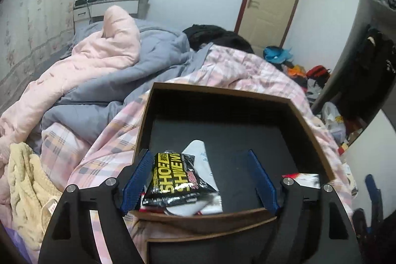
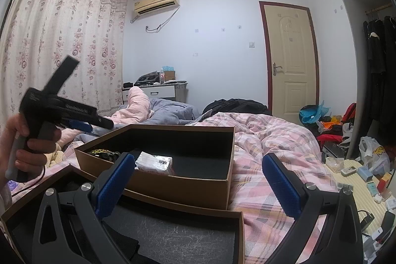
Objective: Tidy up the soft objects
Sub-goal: 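Lift the wipes pack and drop it into the other compartment, then withdraw the open left gripper from the box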
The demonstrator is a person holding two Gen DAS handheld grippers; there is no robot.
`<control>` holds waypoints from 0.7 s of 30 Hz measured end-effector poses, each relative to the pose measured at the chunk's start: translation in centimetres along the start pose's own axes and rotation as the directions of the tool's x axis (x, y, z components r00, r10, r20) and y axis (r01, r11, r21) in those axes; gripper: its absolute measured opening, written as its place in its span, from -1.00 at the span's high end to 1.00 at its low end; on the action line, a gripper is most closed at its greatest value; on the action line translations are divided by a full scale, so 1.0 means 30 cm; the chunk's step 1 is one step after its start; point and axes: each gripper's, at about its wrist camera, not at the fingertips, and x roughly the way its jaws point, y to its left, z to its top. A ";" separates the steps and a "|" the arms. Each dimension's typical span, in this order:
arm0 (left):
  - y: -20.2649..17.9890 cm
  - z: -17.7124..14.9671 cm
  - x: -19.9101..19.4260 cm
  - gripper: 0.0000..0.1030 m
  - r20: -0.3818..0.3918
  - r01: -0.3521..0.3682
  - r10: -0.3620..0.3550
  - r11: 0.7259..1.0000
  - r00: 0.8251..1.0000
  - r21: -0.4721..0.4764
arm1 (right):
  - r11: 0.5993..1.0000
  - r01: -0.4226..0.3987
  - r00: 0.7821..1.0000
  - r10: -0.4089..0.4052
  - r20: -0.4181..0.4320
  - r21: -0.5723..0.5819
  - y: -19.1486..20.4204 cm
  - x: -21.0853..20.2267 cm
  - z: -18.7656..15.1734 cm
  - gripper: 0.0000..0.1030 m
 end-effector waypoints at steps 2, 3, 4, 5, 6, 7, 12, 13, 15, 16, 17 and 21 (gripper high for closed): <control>0.015 -0.026 -0.036 -0.48 0.009 0.039 -0.039 0.999 0.999 -0.018 | 1.000 0.000 1.000 0.000 -0.001 0.000 0.000 0.000 0.000 -0.99; 0.025 -0.044 -0.050 -0.48 0.011 0.059 -0.059 0.998 0.998 -0.027 | 1.000 0.000 1.000 0.000 -0.001 -0.001 0.001 0.001 0.001 -0.99; 0.037 -0.065 -0.064 -0.48 0.009 0.076 -0.076 0.996 0.997 -0.035 | 1.000 -0.001 1.000 0.001 -0.002 -0.001 0.000 0.000 0.001 -0.99; 0.053 -0.092 -0.079 -0.48 0.012 0.090 -0.090 0.995 0.996 -0.049 | 1.000 -0.001 1.000 0.001 -0.003 -0.002 0.002 0.002 0.001 -0.99; 0.066 -0.116 -0.092 -0.48 0.014 0.098 -0.098 0.993 0.995 -0.059 | 1.000 -0.001 1.000 0.001 -0.004 -0.003 0.002 0.001 0.001 -0.99; 0.080 -0.139 -0.103 -0.48 0.015 0.103 -0.102 0.992 0.995 -0.069 | 1.000 -0.001 1.000 0.001 -0.005 -0.003 0.002 0.000 0.000 -0.99; 0.119 -0.218 -0.144 -0.49 0.042 0.120 -0.116 0.987 0.992 -0.111 | 1.000 -0.001 1.000 0.001 -0.012 -0.006 0.006 0.004 0.002 -0.99; 0.115 -0.221 -0.144 -0.49 0.046 0.110 -0.106 0.988 0.993 -0.108 | 1.000 -0.003 1.000 0.003 -0.013 -0.004 0.004 0.004 0.003 -0.99; 0.101 -0.224 -0.141 -0.49 0.053 0.085 -0.080 0.991 0.995 -0.100 | 1.000 -0.012 1.000 0.012 -0.022 0.010 -0.004 0.007 0.010 -0.99; 0.095 -0.226 -0.141 -0.49 0.055 0.078 -0.072 0.992 0.996 -0.097 | 0.999 -0.022 0.999 0.023 -0.031 0.028 -0.014 0.006 0.021 -0.99; 0.088 -0.230 -0.143 -0.49 0.059 0.073 -0.068 0.993 0.996 -0.091 | 0.998 -0.035 0.999 0.037 -0.036 0.054 -0.031 0.001 0.031 -0.99; 0.072 -0.233 -0.153 -0.49 0.071 0.065 -0.060 0.995 0.996 -0.075 | 0.982 -0.066 0.998 0.069 -0.009 0.178 -0.106 -0.039 0.071 -0.99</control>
